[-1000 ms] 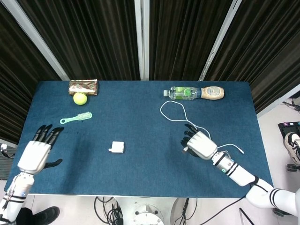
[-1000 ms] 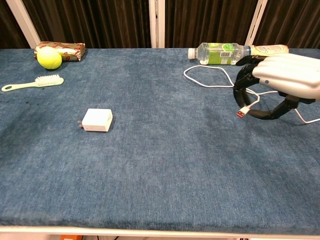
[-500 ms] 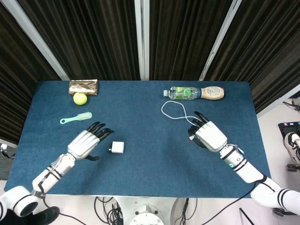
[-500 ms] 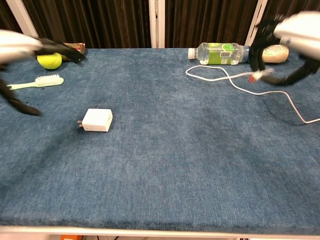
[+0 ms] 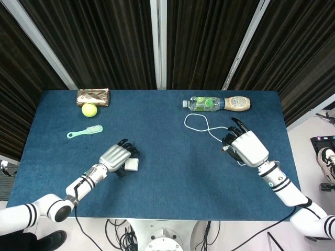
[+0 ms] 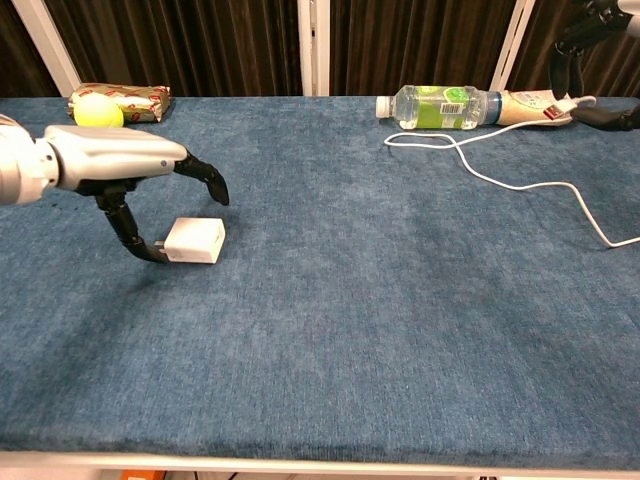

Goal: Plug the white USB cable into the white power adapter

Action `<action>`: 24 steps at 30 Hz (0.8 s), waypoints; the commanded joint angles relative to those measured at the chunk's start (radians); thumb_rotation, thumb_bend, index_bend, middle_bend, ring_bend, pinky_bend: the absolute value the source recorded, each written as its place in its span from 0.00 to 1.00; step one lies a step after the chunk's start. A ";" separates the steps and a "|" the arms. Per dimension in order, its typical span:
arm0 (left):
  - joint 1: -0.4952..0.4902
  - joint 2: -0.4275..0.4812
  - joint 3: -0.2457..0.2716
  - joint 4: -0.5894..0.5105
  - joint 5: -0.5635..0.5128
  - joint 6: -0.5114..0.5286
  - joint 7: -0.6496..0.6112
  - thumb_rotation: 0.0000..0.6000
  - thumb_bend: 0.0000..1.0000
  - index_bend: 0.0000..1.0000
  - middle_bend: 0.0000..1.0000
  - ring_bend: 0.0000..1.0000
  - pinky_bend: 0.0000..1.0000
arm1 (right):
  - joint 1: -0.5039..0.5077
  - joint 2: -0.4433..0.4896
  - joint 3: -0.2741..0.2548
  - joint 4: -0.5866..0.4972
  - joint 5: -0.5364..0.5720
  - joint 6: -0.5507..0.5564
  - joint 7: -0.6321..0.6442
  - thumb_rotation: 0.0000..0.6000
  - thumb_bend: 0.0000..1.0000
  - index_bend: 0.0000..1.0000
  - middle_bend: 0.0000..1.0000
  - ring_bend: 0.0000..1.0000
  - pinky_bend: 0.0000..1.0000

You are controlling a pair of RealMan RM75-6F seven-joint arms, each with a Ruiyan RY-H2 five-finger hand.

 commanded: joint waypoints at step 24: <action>-0.044 -0.062 0.048 0.052 -0.086 0.048 0.000 1.00 0.19 0.36 0.32 0.20 0.03 | -0.024 -0.021 0.000 0.034 -0.009 -0.002 0.039 1.00 0.47 0.65 0.53 0.28 0.10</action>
